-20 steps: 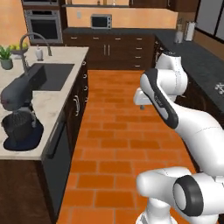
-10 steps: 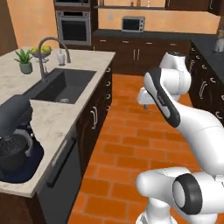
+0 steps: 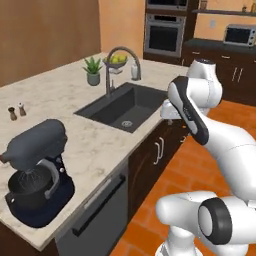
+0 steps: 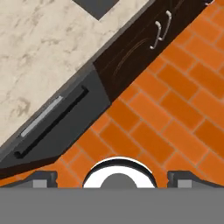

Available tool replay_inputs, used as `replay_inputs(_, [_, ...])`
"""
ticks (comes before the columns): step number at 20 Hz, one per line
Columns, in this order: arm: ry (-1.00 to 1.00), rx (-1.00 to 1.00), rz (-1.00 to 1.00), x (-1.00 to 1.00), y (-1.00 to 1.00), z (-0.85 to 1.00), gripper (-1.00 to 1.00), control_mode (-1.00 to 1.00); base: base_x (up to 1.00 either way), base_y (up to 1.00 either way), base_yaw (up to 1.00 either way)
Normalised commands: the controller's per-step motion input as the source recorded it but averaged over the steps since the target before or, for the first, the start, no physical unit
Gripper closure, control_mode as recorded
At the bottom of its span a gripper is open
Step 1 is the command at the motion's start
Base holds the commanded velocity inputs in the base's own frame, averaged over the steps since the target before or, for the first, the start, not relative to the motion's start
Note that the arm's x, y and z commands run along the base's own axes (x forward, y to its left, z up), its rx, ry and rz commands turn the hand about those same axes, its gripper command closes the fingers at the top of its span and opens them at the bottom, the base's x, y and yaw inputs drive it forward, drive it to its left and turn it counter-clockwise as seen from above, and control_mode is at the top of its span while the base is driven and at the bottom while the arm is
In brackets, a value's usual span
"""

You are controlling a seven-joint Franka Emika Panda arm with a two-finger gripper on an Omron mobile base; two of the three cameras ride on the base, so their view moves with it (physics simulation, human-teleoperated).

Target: Navigate to the dishwasher.

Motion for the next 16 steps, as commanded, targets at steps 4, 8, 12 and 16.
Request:
replay_inputs(4, [0.0, 0.0, 0.0, 0.0, 0.0, 0.0, -1.0, 1.0, 0.74, 0.03, 0.67])
replay_inputs(8, [0.0, 0.0, 0.0, 0.0, 0.0, 0.0, -1.0, 1.0, 0.46, 0.2, 0.64])
replay_inputs(12, [0.0, 0.0, 0.0, 0.0, 0.0, 0.0, -1.0, 1.0, 0.33, 0.2, 0.56])
replay_inputs(16, [0.0, 0.0, 0.0, 0.0, 0.0, 0.0, -1.0, 1.0, 0.64, 0.04, 0.47])
